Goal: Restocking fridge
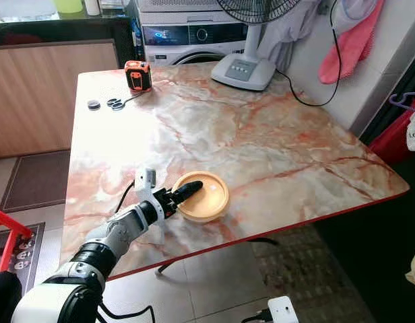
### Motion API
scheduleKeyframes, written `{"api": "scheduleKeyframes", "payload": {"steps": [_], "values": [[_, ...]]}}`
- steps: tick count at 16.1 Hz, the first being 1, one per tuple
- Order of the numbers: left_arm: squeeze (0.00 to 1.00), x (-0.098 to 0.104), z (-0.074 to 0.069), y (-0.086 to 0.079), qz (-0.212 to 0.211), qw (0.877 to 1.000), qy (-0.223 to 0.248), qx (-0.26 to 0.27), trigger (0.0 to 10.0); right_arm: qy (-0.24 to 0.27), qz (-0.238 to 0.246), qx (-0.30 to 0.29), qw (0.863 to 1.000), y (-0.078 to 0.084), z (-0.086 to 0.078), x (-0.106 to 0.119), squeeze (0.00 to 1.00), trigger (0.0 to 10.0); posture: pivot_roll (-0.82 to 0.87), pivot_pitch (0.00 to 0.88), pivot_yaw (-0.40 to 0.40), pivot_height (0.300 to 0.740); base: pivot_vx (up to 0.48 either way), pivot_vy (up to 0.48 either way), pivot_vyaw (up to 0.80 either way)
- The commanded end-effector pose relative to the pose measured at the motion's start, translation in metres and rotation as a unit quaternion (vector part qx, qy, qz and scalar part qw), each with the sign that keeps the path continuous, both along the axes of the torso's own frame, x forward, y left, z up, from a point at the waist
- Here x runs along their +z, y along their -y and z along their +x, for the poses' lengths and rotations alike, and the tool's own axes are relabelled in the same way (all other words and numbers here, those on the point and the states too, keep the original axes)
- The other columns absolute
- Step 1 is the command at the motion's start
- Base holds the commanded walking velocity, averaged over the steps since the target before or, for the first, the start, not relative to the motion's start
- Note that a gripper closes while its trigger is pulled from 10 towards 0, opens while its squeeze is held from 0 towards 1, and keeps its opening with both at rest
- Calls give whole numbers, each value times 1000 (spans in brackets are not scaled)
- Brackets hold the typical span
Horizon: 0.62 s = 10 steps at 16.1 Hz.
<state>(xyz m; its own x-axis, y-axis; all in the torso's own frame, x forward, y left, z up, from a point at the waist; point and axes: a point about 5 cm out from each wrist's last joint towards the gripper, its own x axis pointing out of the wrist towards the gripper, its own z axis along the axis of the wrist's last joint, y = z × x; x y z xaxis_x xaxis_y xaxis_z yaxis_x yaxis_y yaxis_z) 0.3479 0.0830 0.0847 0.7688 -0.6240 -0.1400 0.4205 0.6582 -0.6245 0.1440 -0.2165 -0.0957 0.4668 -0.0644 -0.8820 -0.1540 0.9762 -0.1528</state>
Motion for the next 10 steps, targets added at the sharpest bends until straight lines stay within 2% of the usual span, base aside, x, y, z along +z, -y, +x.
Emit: {"api": "scheduleKeyframes", "payload": {"steps": [1, 2, 10], "values": [[0, -6, -2, 2, 29, 999, -18, -10, 8196, -1, -3, 3, 1000, 1, 0, 0, 0, 10000, -127, 0, -80, 740, 0, 0, 0], [0, -5, -2, 2, 42, 999, -15, -13, 10000, -1, -4, 3, 1000, 1, 0, 0, 0, 10000, -127, 0, -80, 740, 0, 0, 0], [0, 3, 1, 1, 54, 998, 3, -30, 10000, 1, -2, 2, 1000, 0, 0, 0, 0, 10000, -122, 0, -74, 740, 0, 0, 0]]}}
